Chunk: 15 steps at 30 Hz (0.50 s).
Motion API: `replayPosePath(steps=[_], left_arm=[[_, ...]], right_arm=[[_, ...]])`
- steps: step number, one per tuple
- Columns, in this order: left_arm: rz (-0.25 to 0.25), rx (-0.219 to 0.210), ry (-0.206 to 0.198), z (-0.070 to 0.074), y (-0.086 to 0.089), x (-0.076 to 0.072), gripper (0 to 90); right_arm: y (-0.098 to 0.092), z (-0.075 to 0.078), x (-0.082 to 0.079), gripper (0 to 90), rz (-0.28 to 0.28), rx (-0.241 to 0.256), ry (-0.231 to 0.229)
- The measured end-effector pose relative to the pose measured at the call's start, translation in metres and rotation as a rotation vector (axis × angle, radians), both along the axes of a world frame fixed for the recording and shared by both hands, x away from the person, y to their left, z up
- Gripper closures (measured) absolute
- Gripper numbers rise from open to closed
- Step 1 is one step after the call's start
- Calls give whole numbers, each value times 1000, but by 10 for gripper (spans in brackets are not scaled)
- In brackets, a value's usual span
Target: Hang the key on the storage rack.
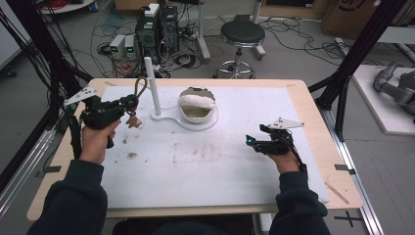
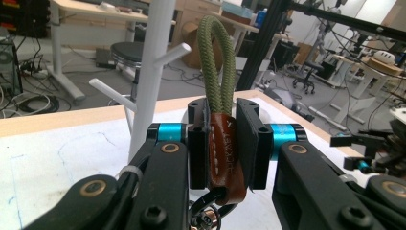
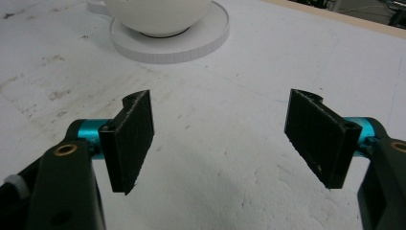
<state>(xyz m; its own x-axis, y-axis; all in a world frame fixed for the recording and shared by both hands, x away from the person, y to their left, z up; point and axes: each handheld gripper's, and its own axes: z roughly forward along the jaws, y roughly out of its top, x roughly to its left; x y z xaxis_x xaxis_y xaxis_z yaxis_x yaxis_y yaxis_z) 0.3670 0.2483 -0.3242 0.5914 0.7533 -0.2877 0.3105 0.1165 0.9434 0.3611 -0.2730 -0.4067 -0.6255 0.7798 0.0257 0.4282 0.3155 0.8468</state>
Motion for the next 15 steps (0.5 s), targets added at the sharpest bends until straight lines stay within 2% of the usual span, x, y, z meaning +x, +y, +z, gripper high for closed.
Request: replayPosePath(steps=[4, 8, 11, 15], left_arm=[[20, 25, 31, 2, -3, 16, 755], [59, 44, 74, -3, -5, 30, 755], [70, 74, 89, -6, -8, 35, 755], [86, 85, 112, -10, -11, 42, 755]], right_arm=[[-1, 0, 0, 256, 3, 1, 3], [-1, 0, 0, 256, 3, 3, 3], [0, 0, 0, 256, 2, 2, 2], [0, -1, 0, 256, 3, 3, 5]])
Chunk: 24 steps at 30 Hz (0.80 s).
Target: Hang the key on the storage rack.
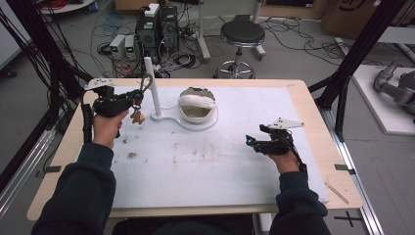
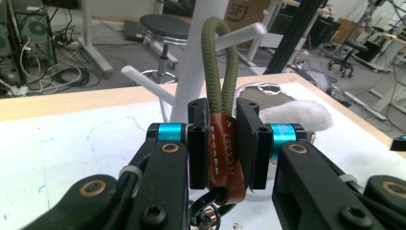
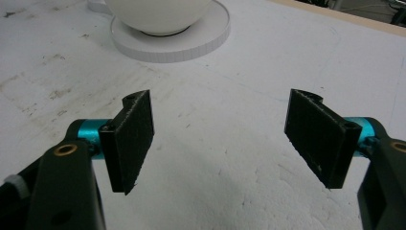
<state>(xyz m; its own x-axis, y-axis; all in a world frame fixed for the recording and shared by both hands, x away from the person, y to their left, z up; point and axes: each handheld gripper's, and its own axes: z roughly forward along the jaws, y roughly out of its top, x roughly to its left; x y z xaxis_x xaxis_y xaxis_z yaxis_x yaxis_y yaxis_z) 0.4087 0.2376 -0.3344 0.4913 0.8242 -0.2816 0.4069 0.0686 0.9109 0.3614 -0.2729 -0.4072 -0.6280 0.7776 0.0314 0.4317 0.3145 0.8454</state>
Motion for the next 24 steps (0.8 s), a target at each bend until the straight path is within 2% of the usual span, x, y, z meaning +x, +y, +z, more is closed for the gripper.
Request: replayPosePath(steps=[2, 6, 12, 18, 20, 22, 24], left_arm=[[2, 7, 6, -2, -2, 2, 755], [5, 49, 12, -6, -5, 5, 754], [-24, 53, -18, -13, -6, 2, 722], [-23, 8, -41, -29, 6, -13, 500], [-19, 0, -50, -34, 9, -19, 390], [-15, 5, -59, -39, 12, -25, 266], [-8, 23, -86, -44, 14, -30, 204]], right_arm=[[0, 0, 0, 256, -1, -1, 3], [0, 0, 0, 256, -1, 0, 3], [-1, 1, -1, 256, 1, 2, -3], [-1, 1, -2, 256, 0, 1, -5], [-1, 1, -2, 256, 3, -3, -7], [-1, 1, -2, 256, 4, -3, -7], [0, 1, -1, 256, 6, -4, -8]])
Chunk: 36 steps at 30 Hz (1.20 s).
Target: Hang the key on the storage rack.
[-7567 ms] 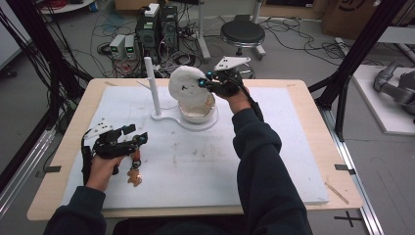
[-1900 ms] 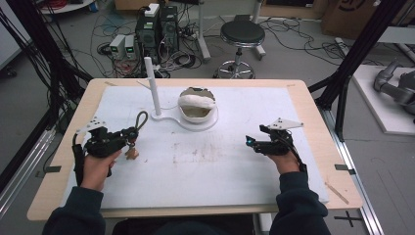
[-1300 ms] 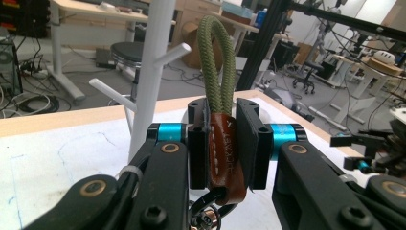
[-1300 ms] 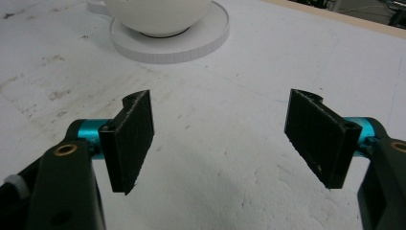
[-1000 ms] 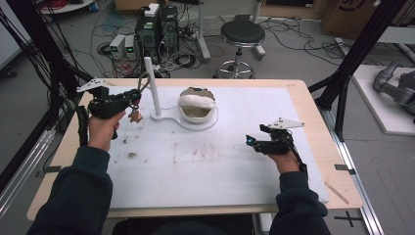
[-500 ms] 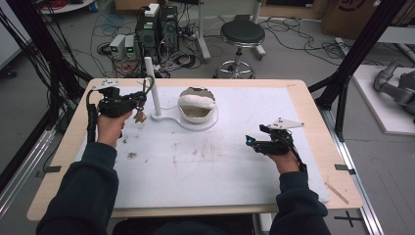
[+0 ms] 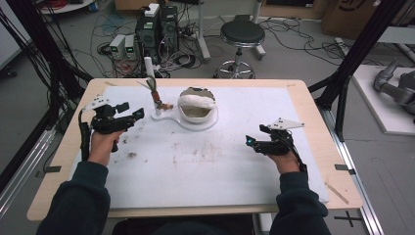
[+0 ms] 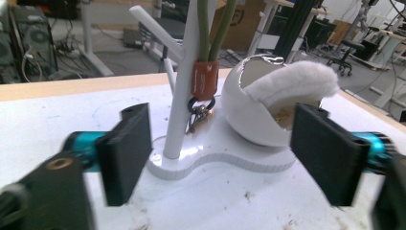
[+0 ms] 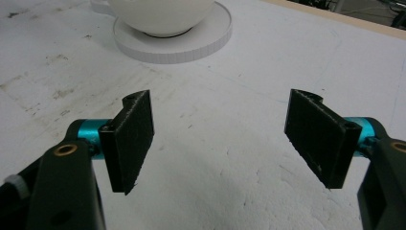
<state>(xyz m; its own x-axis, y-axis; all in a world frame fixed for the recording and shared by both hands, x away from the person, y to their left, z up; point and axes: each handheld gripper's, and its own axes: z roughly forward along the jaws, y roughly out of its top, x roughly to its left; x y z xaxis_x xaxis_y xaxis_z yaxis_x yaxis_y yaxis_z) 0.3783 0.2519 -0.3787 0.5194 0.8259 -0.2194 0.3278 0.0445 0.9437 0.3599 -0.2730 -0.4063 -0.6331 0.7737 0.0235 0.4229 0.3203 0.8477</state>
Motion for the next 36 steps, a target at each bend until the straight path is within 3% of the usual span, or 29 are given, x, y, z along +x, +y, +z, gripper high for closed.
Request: replayPosePath(steps=[3, 13, 18, 25, 36], left_arm=[[3, 52, -39, -6, 3, -9, 187], [14, 89, -80, -25, 5, -42, 183], [10, 127, -89, -26, -1, -53, 183], [24, 112, -79, -27, -4, -59, 183], [23, 104, -68, -31, -2, -61, 183]], right_arm=[[1, 0, 0, 256, 0, -1, 2], [3, 1, -1, 215, -10, -46, -20], [2, 2, -2, 212, -12, -69, -26], [-2, 0, -7, 210, -8, -106, -19], [-10, 1, -5, 210, -46, -47, -23]])
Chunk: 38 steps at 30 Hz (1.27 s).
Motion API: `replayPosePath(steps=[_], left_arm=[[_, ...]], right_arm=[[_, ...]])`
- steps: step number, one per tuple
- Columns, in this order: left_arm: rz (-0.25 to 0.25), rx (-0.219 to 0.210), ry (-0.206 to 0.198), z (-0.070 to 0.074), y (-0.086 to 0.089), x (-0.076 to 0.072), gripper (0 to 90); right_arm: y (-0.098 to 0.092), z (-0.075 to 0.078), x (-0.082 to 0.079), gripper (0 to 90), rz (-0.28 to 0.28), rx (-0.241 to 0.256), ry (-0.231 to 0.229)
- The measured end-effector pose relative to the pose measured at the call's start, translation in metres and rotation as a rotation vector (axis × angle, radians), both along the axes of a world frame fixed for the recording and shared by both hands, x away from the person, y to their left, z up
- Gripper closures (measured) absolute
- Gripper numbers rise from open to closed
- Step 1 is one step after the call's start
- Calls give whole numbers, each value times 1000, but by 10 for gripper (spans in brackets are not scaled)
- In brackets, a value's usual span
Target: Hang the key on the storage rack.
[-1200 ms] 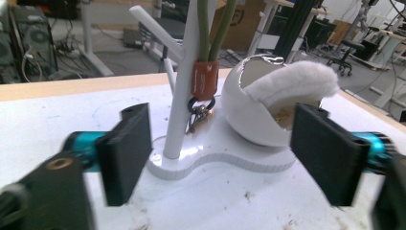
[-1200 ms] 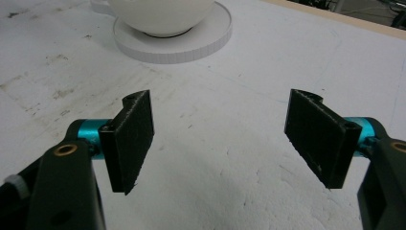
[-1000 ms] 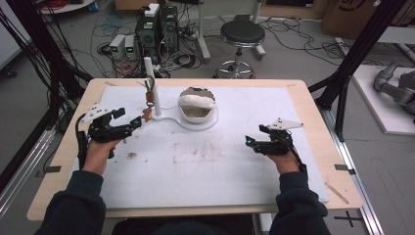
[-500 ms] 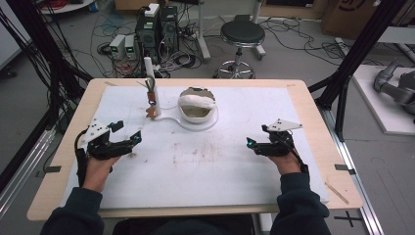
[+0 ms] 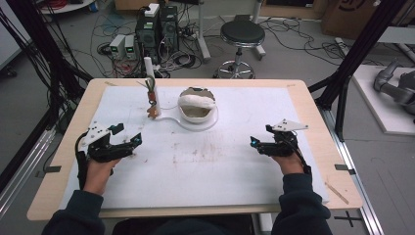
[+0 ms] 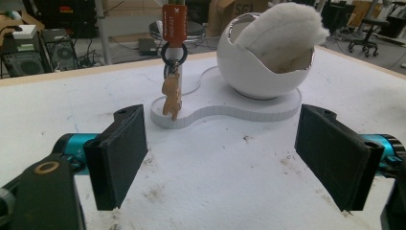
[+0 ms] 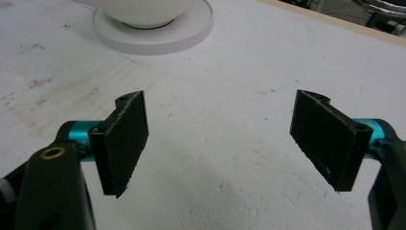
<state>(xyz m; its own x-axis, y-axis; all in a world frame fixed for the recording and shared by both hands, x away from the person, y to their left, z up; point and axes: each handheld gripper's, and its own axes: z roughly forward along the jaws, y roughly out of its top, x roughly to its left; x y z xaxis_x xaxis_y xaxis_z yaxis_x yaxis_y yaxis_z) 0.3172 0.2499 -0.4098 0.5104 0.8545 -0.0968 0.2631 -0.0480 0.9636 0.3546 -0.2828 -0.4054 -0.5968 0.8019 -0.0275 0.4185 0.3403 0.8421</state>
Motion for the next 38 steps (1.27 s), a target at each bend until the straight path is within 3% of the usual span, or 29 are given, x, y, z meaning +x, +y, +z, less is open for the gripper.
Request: replayPosePath(steps=[38], left_arm=[[-8, -14, 9, -4, 6, 3, 189]], right_arm=[[-6, 2, -1, 211, -24, 45, -13]])
